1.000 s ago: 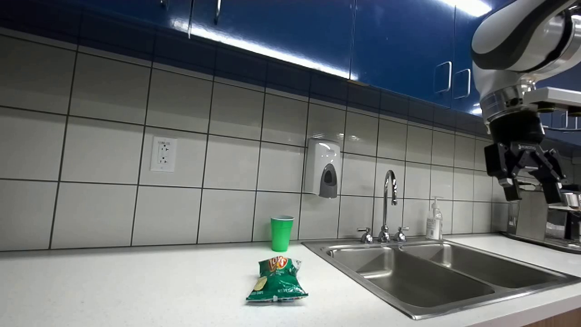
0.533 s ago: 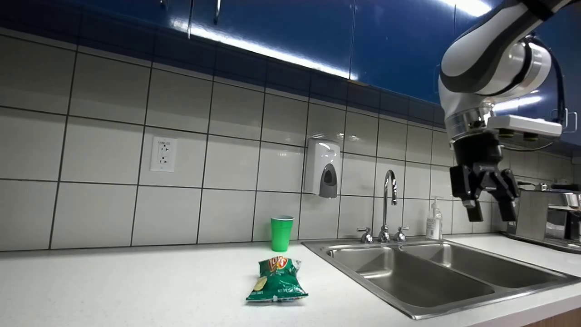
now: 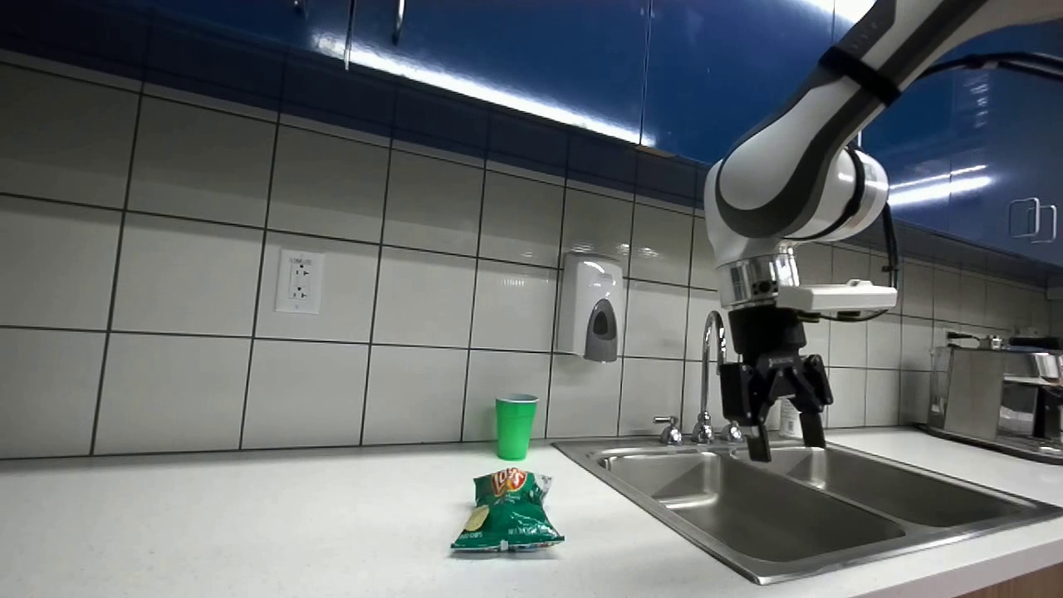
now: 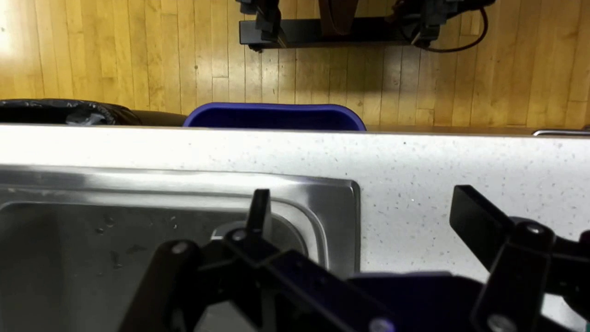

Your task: Put the chip packet inside the sink

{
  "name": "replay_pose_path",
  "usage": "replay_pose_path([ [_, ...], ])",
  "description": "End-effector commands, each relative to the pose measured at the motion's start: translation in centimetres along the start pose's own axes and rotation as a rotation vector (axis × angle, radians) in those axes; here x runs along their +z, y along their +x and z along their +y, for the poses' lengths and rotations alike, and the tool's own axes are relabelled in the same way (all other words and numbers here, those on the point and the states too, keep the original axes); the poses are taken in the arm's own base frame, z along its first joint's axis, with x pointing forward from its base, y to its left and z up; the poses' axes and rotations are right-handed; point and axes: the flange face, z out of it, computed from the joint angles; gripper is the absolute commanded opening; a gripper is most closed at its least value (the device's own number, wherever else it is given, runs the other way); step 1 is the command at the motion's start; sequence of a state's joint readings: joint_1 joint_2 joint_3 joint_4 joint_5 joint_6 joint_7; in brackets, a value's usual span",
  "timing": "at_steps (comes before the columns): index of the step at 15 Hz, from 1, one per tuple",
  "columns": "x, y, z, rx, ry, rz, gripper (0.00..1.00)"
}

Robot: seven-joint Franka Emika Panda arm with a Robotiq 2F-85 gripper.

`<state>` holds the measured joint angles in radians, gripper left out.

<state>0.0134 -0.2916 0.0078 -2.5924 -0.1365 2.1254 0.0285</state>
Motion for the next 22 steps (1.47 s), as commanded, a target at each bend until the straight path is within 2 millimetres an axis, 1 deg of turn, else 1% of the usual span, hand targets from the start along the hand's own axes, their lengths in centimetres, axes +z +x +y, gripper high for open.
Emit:
replay_pose_path([
  [1,0.7,3.7,-3.2,0.038,-0.029,0.021,1.0],
  [8,0.9,9.5,-9.2,0.125,-0.011,0.03,1.0],
  [14,1.6,14.5,-13.7,0.193,0.035,0.053,1.0],
  [17,1.8,16.6,-15.9,0.202,0.062,0.046,1.0],
  [20,1.7,18.3,-17.5,0.21,0.079,0.049,1.0],
  [21,1.5,18.7,-17.9,0.209,0.087,0.048,1.0],
  [22,0.8,19.2,-18.4,0.206,0.087,0.054,1.0],
])
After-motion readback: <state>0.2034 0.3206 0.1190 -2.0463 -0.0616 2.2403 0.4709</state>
